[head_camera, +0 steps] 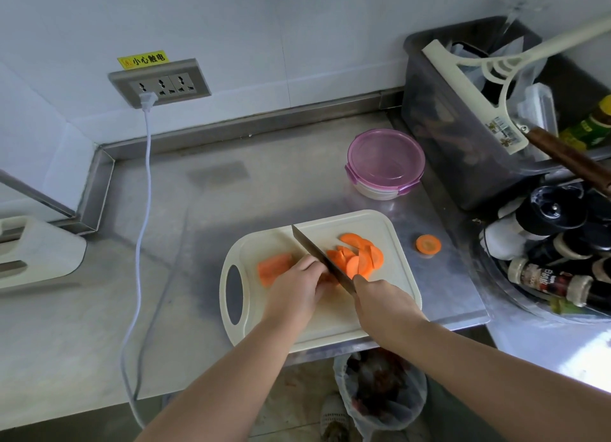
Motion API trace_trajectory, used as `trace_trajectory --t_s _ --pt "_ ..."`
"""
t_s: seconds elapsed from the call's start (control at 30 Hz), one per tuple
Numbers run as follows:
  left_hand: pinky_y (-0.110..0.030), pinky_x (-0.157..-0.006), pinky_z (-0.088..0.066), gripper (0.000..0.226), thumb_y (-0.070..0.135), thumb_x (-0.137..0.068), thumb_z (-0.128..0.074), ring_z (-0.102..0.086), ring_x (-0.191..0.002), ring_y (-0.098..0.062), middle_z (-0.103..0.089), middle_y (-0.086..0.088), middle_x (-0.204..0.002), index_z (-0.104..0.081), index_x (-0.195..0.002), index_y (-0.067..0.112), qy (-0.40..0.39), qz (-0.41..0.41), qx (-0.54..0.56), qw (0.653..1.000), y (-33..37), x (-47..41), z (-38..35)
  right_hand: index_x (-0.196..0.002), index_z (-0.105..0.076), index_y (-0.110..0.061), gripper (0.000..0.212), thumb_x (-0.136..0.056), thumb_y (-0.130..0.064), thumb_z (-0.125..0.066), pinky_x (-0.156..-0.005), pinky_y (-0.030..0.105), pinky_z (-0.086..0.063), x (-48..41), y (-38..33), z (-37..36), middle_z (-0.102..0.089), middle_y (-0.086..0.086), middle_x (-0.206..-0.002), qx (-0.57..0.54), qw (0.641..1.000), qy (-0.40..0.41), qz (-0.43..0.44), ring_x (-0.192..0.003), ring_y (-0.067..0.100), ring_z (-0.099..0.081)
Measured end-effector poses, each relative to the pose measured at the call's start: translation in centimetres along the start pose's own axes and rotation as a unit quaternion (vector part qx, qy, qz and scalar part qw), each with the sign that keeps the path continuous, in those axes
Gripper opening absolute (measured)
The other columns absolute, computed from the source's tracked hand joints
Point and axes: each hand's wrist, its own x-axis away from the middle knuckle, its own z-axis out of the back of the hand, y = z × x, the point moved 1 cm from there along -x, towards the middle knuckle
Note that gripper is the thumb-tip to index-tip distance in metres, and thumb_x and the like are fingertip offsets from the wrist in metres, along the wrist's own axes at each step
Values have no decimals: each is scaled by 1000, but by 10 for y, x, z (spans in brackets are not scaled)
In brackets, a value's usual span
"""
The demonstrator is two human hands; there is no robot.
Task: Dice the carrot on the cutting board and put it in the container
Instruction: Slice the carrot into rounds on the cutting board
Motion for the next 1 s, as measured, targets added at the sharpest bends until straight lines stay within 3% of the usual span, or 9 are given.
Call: trace_trajectory --t_s 0.13,0.27,0.33,0.4,0.5,0.63,0.73,1.0 --pt "-29 -68 -44 14 16 -88 -64 -62 -90 -19 -62 5 -108 -67 -101 13 16 -10 -6 1000 0 1 0 -117 -44 -13 20 -99 -12 -37 -54 28 -34 -1 0 0 -44 0 -73 -9 1000 -7 -9 -73 24 -49" --pt "-25 -54 -49 10 13 -78 -73 -63 -70 -15 -64 7 -91 -70 -86 17 43 -39 -3 998 1 3 0 -110 -48 -11 24 -102 -28 -33 -70 35 -44 -3 8 5 -60 11 -100 -95 995 -13 -29 -83 26 -53" --pt "-29 -48 -51 9 13 -76 -74 -63 -64 -17 -63 6 -87 -69 -82 16 52 -51 -6 997 -1 3 -1 -109 -49 -11 26 -103 -30 -32 -74 38 -49 0 10 8 -62 12 -101 -105 994 -1 -27 -84 26 -56" --pt "-29 -47 -51 9 12 -76 -75 -63 -62 -17 -62 6 -85 -69 -81 15 58 -57 -3 997 -3 4 -1 -112 -48 -13 26 -103 -30 -31 -70 38 -50 5 11 10 -61 10 -93 -86 996 27 -13 -79 25 -56" --pt "-29 -51 -51 9 10 -78 -73 -64 -66 -17 -63 5 -86 -70 -82 16 61 -54 7 997 -3 3 -2 -115 -46 -15 23 -103 -27 -30 -58 32 -40 11 9 12 -51 3 -81 -45 997 54 12 -68 22 -50" --pt "-37 -56 -54 6 10 -81 -68 -65 -73 -22 -65 2 -91 -71 -86 13 61 -49 16 997 -4 4 -4 -117 -44 -14 21 -102 -21 -32 -57 31 -38 14 5 13 -48 2 -76 -8 998 53 31 -67 24 -49" --pt "-40 -55 -54 8 15 -81 -65 -65 -73 -24 -64 1 -91 -71 -86 12 61 -45 10 997 -5 3 -6 -115 -44 -13 18 -101 -18 -33 -47 28 -27 14 4 11 -39 -2 -67 5 998 52 30 -64 24 -45" --pt "-36 -58 -53 10 12 -83 -69 -65 -79 -22 -65 3 -97 -71 -92 14 55 -40 9 998 -4 3 -5 -117 -43 -13 19 -101 -16 -34 -46 28 -26 15 1 8 -38 -2 -66 16 999 46 24 -59 21 -43"
